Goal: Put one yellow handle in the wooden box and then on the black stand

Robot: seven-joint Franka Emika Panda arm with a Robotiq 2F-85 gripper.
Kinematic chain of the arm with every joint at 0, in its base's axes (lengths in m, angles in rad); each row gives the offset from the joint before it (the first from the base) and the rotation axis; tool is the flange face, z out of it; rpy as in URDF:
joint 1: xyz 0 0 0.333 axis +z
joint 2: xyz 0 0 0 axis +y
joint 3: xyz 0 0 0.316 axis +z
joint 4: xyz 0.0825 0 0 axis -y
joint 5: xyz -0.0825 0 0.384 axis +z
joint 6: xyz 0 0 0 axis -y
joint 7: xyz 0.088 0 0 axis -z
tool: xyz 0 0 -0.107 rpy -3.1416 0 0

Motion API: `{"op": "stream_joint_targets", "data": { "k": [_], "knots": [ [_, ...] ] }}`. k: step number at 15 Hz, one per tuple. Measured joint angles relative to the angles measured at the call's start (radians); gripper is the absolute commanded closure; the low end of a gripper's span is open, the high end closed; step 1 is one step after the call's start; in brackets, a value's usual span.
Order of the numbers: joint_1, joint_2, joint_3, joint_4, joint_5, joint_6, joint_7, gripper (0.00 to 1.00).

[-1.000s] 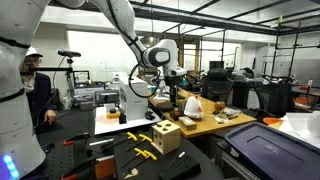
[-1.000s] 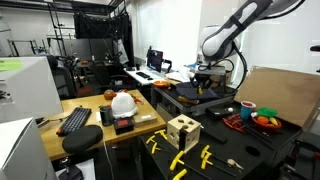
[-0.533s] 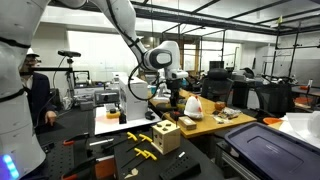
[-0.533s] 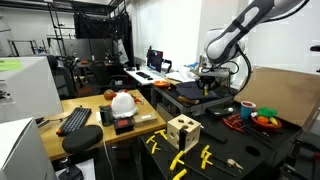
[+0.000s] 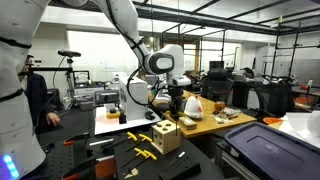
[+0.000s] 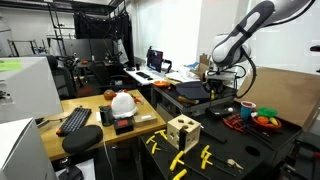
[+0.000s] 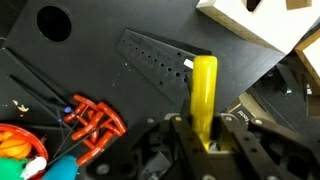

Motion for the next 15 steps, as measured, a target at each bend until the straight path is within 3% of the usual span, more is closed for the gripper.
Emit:
{"op": "stream_joint_targets", "data": {
  "k": [8,15],
  "knots": [
    [-0.051,0.032,0.042,-0.021,0.09,0.096,-0.077,0.96],
    [-0.081,0.013,0.037,0.012,0.098,0.049,-0.198,0.96]
  ]
}}
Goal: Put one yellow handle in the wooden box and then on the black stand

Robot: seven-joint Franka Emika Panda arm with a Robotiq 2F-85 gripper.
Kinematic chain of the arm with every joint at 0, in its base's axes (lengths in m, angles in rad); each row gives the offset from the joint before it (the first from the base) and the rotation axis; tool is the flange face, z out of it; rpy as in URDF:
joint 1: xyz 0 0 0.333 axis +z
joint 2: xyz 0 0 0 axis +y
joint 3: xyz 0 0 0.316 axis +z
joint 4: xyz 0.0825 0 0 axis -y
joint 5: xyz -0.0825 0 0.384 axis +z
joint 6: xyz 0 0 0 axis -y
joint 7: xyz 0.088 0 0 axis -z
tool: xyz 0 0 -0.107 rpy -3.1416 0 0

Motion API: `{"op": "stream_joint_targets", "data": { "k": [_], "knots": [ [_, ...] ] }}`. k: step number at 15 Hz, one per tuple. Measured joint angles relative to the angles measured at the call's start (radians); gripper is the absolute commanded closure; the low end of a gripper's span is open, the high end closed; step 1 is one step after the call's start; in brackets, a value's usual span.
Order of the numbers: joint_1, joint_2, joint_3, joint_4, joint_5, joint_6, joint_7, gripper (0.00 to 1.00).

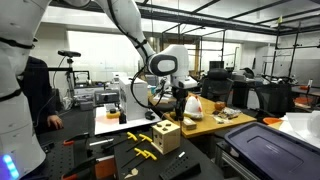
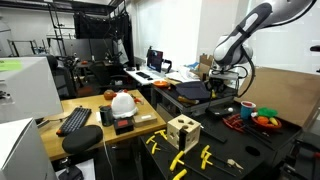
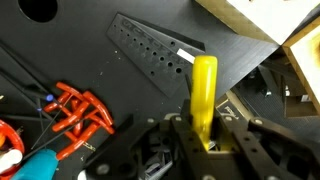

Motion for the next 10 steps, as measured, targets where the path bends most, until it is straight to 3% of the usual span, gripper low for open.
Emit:
{"op": "stream_joint_targets", "data": {
  "k": [5,6,10],
  "knots": [
    [0.006,-0.094,-0.026,0.006,-0.035,-0.185,0.004,0.96],
    [0.006,-0.12,-0.027,0.007,-0.044,-0.24,0.005,0.85],
    [0.004,-0.121,-0.026,0.006,-0.045,-0.248,0.005,0.85]
  ]
}}
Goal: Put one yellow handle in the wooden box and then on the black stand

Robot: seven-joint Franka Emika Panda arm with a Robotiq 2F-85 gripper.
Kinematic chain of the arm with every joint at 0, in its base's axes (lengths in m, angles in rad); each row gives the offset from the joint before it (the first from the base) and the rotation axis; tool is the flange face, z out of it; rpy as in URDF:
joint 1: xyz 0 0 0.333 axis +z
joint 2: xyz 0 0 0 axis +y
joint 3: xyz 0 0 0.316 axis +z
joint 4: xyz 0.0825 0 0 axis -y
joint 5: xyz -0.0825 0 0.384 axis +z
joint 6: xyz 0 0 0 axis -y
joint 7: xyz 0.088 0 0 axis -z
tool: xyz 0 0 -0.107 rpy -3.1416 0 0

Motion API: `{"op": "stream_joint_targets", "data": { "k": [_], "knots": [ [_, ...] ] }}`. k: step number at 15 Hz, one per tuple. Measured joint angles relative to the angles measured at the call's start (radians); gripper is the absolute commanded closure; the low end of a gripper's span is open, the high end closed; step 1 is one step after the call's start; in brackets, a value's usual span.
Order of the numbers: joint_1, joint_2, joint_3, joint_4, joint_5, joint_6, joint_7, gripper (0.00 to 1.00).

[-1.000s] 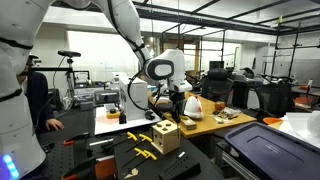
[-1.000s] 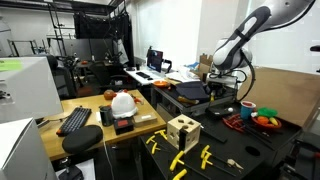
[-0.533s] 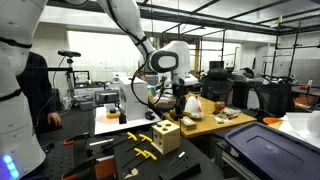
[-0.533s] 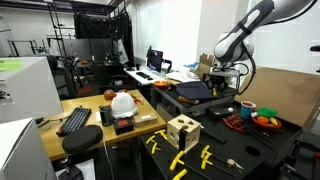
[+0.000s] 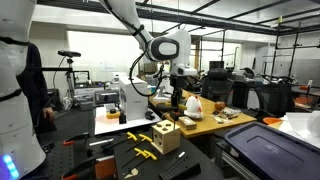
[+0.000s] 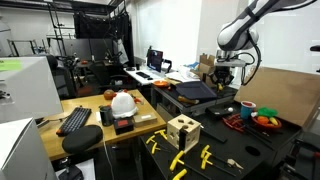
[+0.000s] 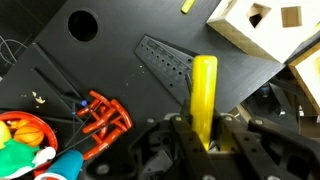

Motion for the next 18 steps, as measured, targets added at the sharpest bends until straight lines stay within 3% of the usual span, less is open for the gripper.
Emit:
{"op": "stream_joint_targets", "data": {
  "k": [18],
  "knots": [
    [-0.001,0.014,0.001,0.001,0.0,0.004,0.0,0.85]
  ]
}}
